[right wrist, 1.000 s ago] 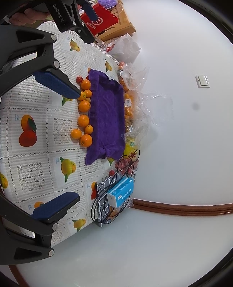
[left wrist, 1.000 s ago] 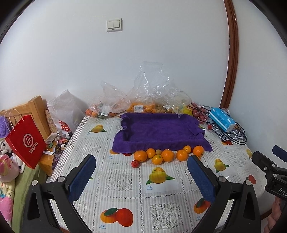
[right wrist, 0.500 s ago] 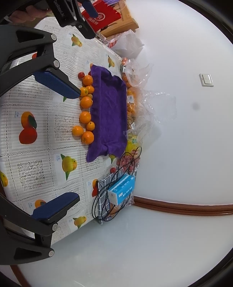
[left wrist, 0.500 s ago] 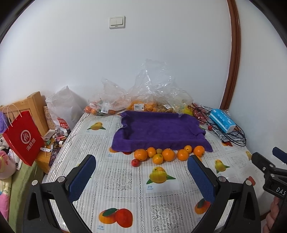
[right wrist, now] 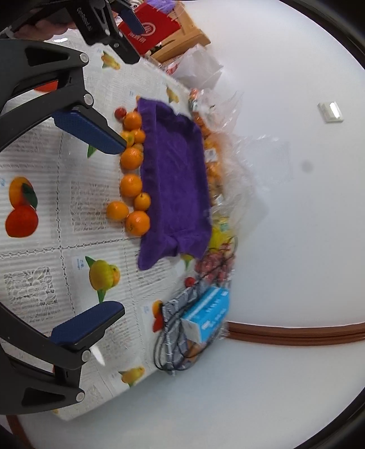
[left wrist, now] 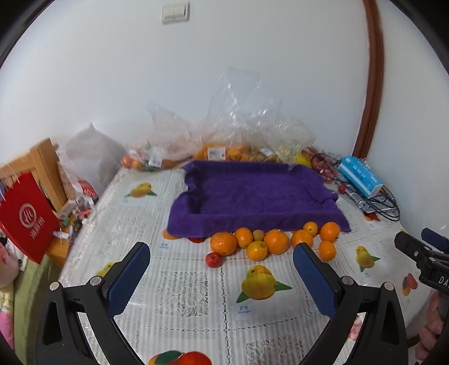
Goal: Organize fruits
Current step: 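Reach both grippers toward the row of oranges and tomatoes, then grasp an orange with the right gripper while the left gripper grasps a red tomato, then carry the orange and tomato over the purple towel with both grippers, then open the right gripper dropping the orange while the left releases the tomato onto the towel, then grasp a large orange with the right gripper while the left grasps another orange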
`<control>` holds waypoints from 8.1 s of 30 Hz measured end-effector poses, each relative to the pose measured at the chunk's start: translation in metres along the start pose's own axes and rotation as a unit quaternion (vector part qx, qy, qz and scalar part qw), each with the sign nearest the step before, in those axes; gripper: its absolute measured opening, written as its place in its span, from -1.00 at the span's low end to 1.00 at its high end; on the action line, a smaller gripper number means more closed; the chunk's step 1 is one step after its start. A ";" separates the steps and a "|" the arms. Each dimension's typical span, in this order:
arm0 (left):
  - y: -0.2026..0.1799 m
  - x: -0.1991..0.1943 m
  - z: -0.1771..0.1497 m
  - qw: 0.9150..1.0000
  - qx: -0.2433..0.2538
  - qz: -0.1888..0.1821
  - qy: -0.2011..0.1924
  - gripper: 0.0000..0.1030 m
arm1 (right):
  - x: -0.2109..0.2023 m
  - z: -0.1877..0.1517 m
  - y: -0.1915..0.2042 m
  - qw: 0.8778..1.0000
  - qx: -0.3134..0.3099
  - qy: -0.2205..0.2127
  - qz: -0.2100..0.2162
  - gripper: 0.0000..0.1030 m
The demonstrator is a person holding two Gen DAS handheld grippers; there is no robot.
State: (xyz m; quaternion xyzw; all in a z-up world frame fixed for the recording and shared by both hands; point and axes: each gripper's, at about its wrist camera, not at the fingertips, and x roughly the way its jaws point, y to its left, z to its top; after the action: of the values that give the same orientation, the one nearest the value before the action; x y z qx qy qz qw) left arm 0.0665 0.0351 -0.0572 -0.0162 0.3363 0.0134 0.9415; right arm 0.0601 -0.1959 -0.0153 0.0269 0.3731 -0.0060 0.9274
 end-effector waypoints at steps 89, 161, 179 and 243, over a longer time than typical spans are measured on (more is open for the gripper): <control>0.022 0.091 0.015 0.995 -0.010 -0.056 0.087 -0.52 | 0.099 0.014 0.017 0.995 -0.047 0.058 0.071 -0.38; 0.002 0.157 0.067 0.993 0.020 -0.046 0.108 0.08 | 0.169 0.080 0.008 0.998 -0.027 0.056 0.010 0.22; 0.000 0.085 0.038 0.993 0.024 -0.038 0.106 0.08 | 0.080 0.051 -0.003 0.999 -0.008 0.022 0.033 0.24; 0.009 0.151 -0.004 0.986 0.008 -0.060 0.154 -0.19 | 0.166 -0.007 -0.003 0.991 -0.037 0.110 0.070 -0.15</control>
State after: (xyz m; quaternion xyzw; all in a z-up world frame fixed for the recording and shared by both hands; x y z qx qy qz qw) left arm 0.1804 0.0458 -0.1556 -0.0305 0.4757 -0.0482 0.8778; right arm 0.1746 -0.1967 -0.1354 0.0192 0.4700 0.0762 0.8792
